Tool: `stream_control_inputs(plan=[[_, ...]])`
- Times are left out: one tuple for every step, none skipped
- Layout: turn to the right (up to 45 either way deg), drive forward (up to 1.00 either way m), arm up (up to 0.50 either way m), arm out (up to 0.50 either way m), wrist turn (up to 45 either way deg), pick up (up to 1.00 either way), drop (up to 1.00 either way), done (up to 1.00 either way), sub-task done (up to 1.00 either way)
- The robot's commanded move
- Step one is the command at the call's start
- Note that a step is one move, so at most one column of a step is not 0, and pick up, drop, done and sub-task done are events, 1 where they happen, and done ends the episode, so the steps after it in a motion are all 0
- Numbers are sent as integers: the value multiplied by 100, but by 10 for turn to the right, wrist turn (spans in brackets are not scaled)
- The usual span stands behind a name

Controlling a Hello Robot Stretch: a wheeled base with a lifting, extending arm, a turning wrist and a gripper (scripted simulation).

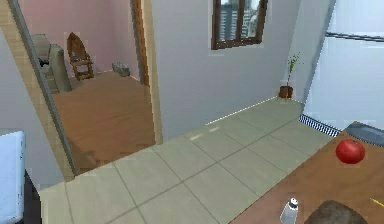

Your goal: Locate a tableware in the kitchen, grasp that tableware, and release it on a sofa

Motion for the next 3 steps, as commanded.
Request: stream_control_inputs(plan=[[0, 0, 0, 0, 360, 0, 0, 0, 0], [0, 0, -26, 0, 0, 0, 0, 0, 0], [0, 0, 0, 0, 0, 100, 0, 0, 0]])
